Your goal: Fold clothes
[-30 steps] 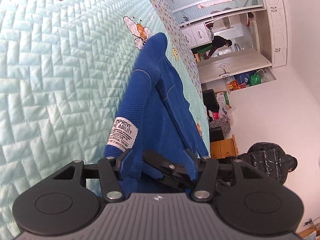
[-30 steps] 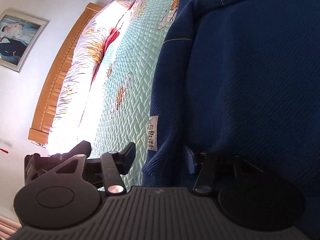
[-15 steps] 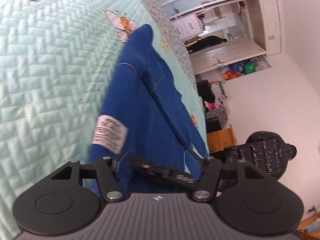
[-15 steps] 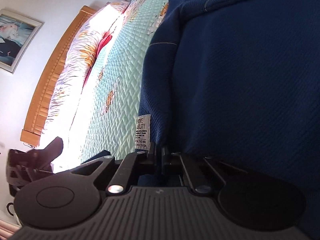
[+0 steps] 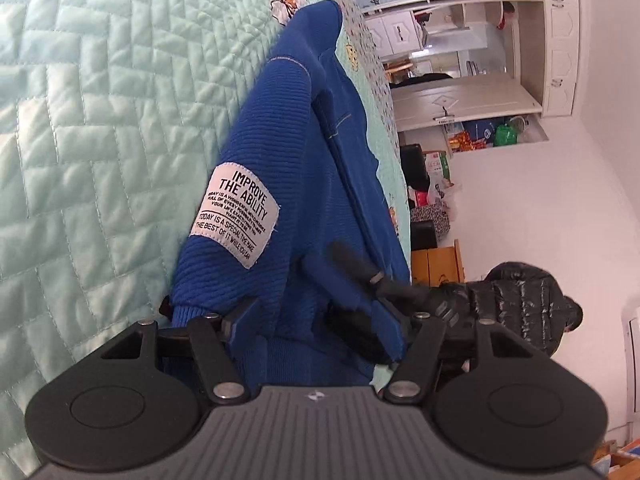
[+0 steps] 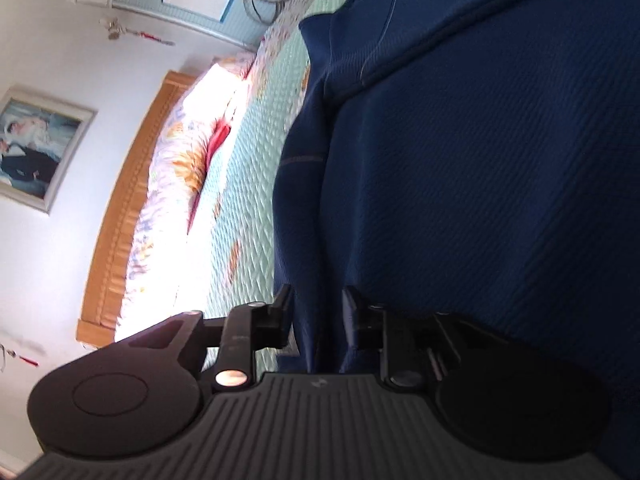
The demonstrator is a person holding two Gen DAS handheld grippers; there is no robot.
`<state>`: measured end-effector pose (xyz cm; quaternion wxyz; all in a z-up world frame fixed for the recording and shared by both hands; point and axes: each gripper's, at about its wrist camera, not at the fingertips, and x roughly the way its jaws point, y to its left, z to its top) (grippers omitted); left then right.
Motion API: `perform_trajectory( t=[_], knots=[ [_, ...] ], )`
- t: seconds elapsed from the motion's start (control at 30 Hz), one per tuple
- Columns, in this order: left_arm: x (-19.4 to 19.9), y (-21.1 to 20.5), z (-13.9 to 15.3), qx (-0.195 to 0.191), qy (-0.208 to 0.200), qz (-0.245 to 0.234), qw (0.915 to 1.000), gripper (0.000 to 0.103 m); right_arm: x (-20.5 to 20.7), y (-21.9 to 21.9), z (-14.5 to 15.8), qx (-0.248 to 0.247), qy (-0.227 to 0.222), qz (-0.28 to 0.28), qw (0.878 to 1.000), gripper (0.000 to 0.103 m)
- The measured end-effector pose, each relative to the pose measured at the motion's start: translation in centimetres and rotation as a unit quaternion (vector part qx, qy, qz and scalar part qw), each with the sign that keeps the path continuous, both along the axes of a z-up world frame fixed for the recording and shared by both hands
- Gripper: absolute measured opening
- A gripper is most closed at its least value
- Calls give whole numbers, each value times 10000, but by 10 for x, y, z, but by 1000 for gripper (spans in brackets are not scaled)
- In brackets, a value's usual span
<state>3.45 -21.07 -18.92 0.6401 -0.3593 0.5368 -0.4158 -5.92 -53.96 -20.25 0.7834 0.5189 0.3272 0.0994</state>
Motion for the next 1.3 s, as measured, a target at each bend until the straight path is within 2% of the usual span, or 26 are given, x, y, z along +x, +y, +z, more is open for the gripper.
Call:
perform_trajectory(
  t=[0.07,0.2,0.37,0.53,0.7,0.73,0.77,0.8,0.83,0.87,0.97,1.03,1.13,1.2,1.23,1.3],
  knots=[
    [1,-1,1,28,-49,-72,10000,64,15,-8,4,30,-27,-54,10000,39],
    [1,0,1,36,-55,-125,9999,63,66,-14,12,-362,19,-73,9993,40],
    [-1,-6,11,282,-429,-327,9981,63,119,-17,10,-620,194,-204,9977,41],
    [-6,-16,19,519,-831,-519,9938,63,138,-17,3,-646,358,-199,9971,41],
    [-9,-19,18,515,-864,-552,9934,63,147,-12,-2,-512,233,-50,9984,41],
    [-9,-19,17,509,-856,-552,9935,63,150,-14,-3,-419,251,-49,9988,40],
    [-9,-20,17,504,-849,-553,9936,63,152,-15,-4,-326,268,-49,9991,31],
    [-9,-19,16,500,-837,-552,9937,63,154,-16,-5,-233,286,-49,9993,12],
    [-9,-17,16,499,-823,-550,9938,63,156,-17,-6,-139,304,-53,9994,3],
    [-9,-16,17,506,-821,-553,9938,63,155,-20,-5,-42,319,-112,9994,3],
    [-10,-17,19,556,-857,-583,9931,63,147,-27,19,-264,81,-184,9995,3],
    [-11,-18,20,603,-892,-612,9923,63,149,-28,31,-761,159,-165,9968,3],
    [-12,-20,22,675,-961,-660,9909,63,160,-23,28,-1309,305,67,9909,4],
    [-13,-22,24,718,-999,-687,9900,63,166,-20,19,-1468,372,278,9881,8],
    [-13,-22,25,733,-1016,-697,9897,63,168,-18,14,-1525,401,373,9868,8],
    [-14,-23,26,754,-1038,-714,9892,63,154,-27,10,-1104,392,249,9928,18]
  ],
)
